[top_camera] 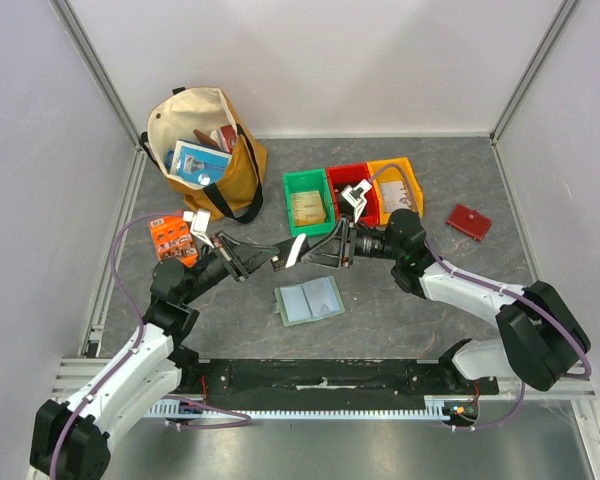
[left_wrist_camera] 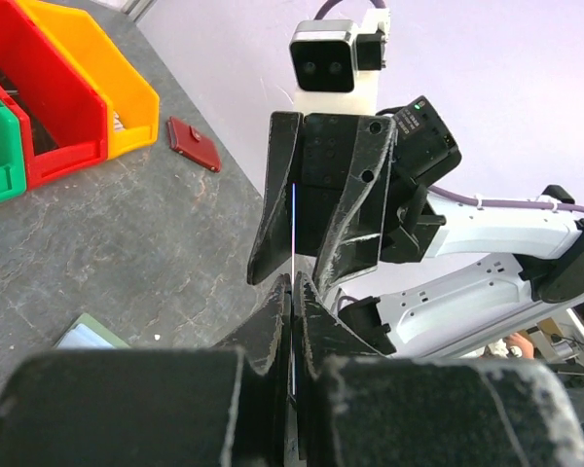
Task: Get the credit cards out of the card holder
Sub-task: Place the credit card in the storage box.
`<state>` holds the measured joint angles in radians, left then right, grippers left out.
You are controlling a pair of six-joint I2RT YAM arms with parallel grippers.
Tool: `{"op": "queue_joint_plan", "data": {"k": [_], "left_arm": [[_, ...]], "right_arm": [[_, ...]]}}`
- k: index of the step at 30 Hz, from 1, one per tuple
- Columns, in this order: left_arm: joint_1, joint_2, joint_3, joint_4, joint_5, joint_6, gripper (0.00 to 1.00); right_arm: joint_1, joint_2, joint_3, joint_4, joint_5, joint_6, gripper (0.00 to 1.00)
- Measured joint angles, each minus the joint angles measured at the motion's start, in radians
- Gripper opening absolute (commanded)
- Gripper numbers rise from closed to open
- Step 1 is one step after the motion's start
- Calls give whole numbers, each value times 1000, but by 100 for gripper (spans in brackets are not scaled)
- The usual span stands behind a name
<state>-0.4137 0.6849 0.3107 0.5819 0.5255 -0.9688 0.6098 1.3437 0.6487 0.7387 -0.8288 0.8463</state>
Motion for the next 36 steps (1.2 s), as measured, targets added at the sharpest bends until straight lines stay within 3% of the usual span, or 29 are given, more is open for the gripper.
{"op": "queue_joint_plan", "data": {"k": [7,9,12,15,20,28,36], "left_arm": [[0,4,-3,28,0,-15,2],[0,8,-3,27,0,-15,9],[3,11,-2,-6,-5,-10,23],[3,5,22,-125,-30,27,43],[4,-14,146,-406,-134,154,65],[4,55,454,-827,-361,423,79],[11,91,448,-1008,-472,550,80]], "right_arm": [[3,8,-3,48,0,31,9],[3,8,-3,57,-1,35,0],[2,6,-2,46,-1,22,0],[-2,-4,6,-25,3,-23,0],[-48,-42,79,-282,63,-179,0],[-202,-64,280,-690,273,-402,0],[-305,42,425,-914,550,-510,0]]}}
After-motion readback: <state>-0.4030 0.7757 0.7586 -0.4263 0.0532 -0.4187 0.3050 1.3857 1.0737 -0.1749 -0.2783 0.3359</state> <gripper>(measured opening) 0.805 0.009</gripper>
